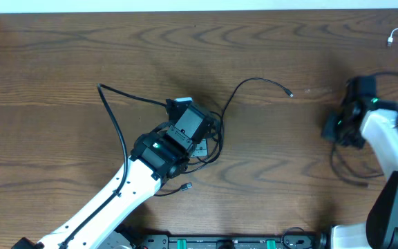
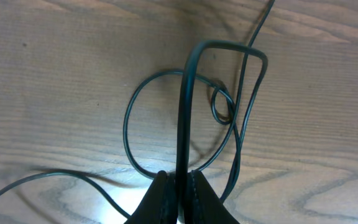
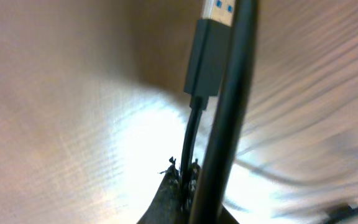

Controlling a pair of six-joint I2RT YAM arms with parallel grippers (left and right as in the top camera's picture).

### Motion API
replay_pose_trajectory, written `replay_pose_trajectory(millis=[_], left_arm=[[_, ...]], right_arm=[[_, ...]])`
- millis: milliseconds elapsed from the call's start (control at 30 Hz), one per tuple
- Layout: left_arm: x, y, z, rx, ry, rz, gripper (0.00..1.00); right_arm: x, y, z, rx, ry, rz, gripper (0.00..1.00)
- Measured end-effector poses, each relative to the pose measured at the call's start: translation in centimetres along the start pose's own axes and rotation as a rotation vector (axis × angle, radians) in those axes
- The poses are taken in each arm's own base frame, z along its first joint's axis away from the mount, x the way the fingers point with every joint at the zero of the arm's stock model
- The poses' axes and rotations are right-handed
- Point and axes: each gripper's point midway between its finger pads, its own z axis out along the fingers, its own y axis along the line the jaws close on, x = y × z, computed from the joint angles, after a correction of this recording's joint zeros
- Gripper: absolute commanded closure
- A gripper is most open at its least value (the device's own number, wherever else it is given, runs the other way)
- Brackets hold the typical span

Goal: Untangle cables

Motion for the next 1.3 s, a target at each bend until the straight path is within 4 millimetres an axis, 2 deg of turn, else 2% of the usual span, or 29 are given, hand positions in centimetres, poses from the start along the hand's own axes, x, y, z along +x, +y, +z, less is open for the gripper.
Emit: replay_pose_trajectory(millis=[133, 233, 400, 567, 700, 967, 1067, 1133, 1167, 1233, 1300], left_arm=[[0.0, 0.0, 0.0, 0.0, 0.0, 0.0, 0.92], [0.0, 0.0, 0.0, 0.0, 0.0, 0.0, 0.92], [0.0, 0.0, 0.0, 0.0, 0.0, 0.0, 0.92], [0.0, 0.0, 0.0, 0.0, 0.0, 0.0, 0.92], [0.1, 0.1, 0.0, -0.002, 0.002, 0.001, 0.92], [0.1, 0.1, 0.0, -0.003, 0.003, 0.001, 0.91], [0.0, 0.0, 0.0, -0.002, 0.001, 0.001, 0.91], [0.0, 0.0, 0.0, -0.001, 0.0, -0.003, 0.91], [0.0, 0.0, 0.0, 0.0, 0.0, -0.008, 0.87], [0.0, 0.0, 0.0, 0.0, 0.0, -0.023, 0.87], [0.0, 0.0, 0.0, 0.0, 0.0, -0.033, 0.87]], right_arm=[[-3.7, -2.6, -2.0, 0.051, -0.098, 0.113, 0.99], [-5.3, -5.8, -2.5, 0.112, -0.152, 0.233, 0.99], [-7.1, -12.4, -3.1, 0.212, -0.25, 0.473, 0.99], [-10.5, -18.7, -4.7, 0.25, -0.44, 0.651, 0.99], [-12.7, -22.8, -6.5, 0.29, -0.58, 0.659, 0.99], [-14.5, -27.8, -8.7, 0.374, -0.715, 0.609, 0.99], [-14.0, -29.8, -7.1, 0.402, -0.679, 0.615, 0.97], [-13.3, -31.1, -4.9, 0.409, -0.625, 0.625, 0.95], [-12.9, -31.5, -3.7, 0.411, -0.597, 0.63, 0.92], [-12.0, -32.1, -0.7, 0.4, -0.53, 0.634, 0.83], [-11.3, -32.4, 1.1, 0.392, -0.485, 0.635, 0.72]])
